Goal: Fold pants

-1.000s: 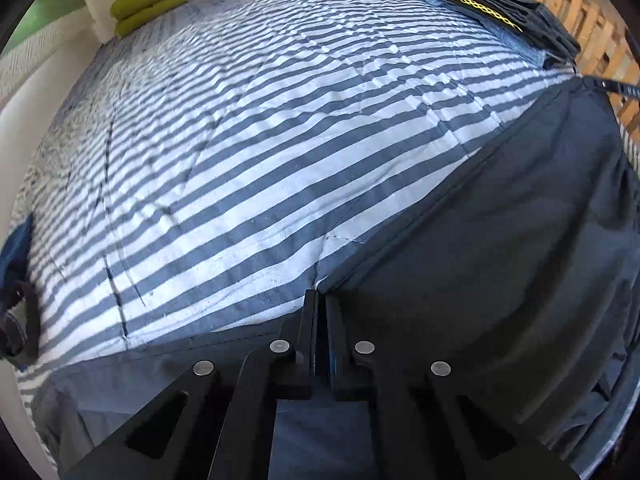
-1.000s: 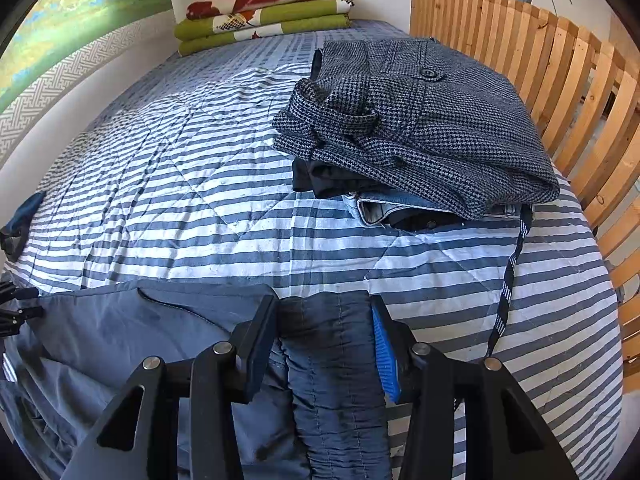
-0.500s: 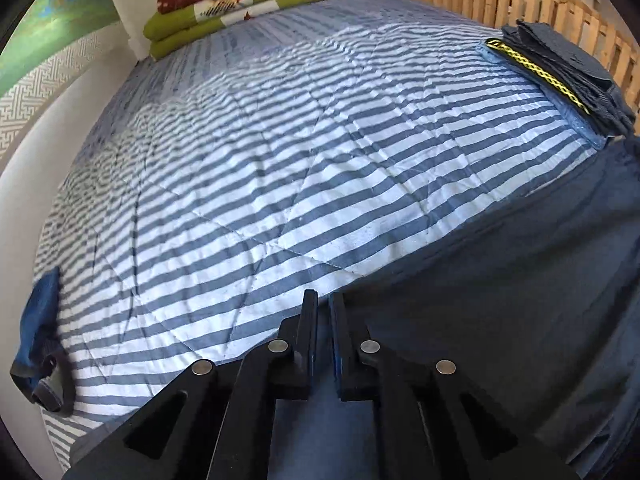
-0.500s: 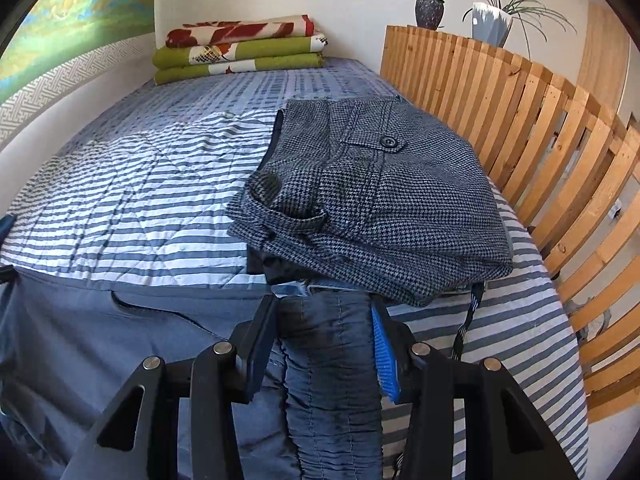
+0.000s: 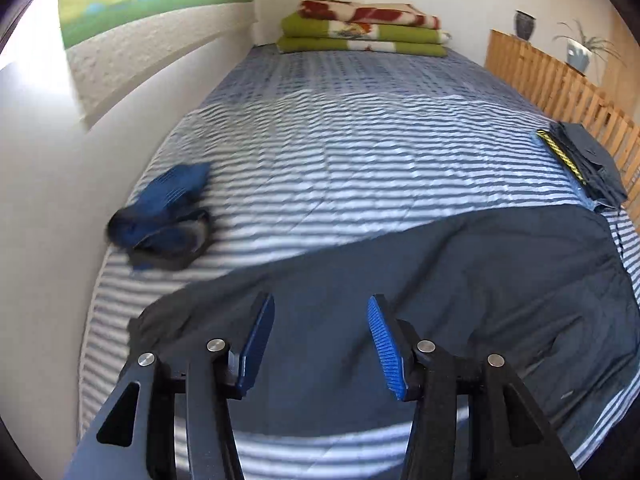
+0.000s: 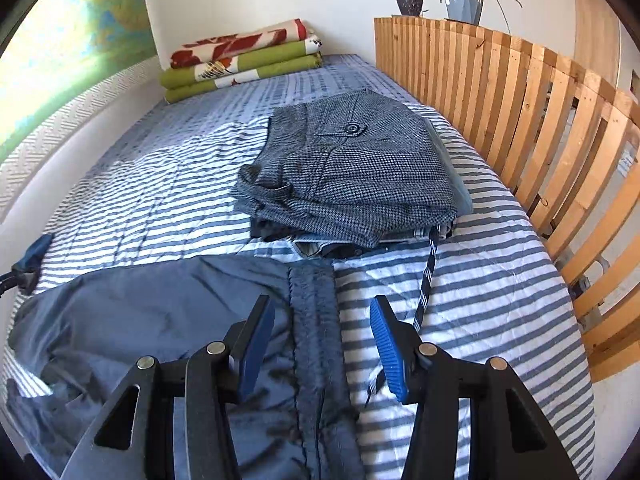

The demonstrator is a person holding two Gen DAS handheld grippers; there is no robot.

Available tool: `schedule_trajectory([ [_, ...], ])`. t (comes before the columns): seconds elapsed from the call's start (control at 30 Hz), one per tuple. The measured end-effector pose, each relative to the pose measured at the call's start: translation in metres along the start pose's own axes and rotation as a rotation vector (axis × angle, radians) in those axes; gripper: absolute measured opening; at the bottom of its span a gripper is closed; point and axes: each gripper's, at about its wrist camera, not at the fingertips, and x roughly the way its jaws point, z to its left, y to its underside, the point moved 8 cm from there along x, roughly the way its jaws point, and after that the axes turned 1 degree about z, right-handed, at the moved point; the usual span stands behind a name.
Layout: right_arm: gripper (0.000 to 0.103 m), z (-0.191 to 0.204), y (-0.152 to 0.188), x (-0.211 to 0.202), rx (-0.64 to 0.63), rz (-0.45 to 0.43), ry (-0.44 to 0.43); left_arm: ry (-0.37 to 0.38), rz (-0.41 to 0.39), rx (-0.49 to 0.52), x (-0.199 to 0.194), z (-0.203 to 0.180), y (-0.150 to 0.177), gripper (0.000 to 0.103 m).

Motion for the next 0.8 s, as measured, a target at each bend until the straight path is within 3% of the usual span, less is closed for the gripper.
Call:
schedule_trajectory([
  [0.17,0.046,-0.001,0.065,-0.034,0.022,0.069,-0.035,-0.083,0.079,-0.202,-0.039,0.111,0.113,0.054],
  [0.27,0.046,-0.008,0.107,-0.041,0.037,0.138,-0.018,-0.173,0.129,-0.291,-0.041,0.167,0.172,0.060],
  [0.4,0.046,-0.017,0.156,-0.040,0.063,0.226,0.011,-0.202,0.195,-0.416,-0.030,0.216,0.239,0.065],
  [0.5,0.046,-0.024,0.182,-0.039,0.074,0.254,0.037,-0.148,0.236,-0.488,-0.015,0.226,0.270,0.066],
  [0.63,0.049,-0.036,0.200,-0.035,0.186,0.285,0.002,-0.082,0.238,-0.482,0.003,0.198,0.278,0.065],
  [0.67,0.049,-0.038,0.203,-0.034,0.204,0.291,-0.003,-0.082,0.236,-0.467,0.006,0.192,0.278,0.057],
  [0.7,0.049,-0.040,0.206,-0.034,0.219,0.290,-0.001,-0.101,0.239,-0.440,0.008,0.188,0.278,0.043],
  [0.8,0.049,-0.045,0.207,-0.036,0.258,0.287,0.001,-0.109,0.226,-0.414,0.005,0.179,0.272,0.031],
])
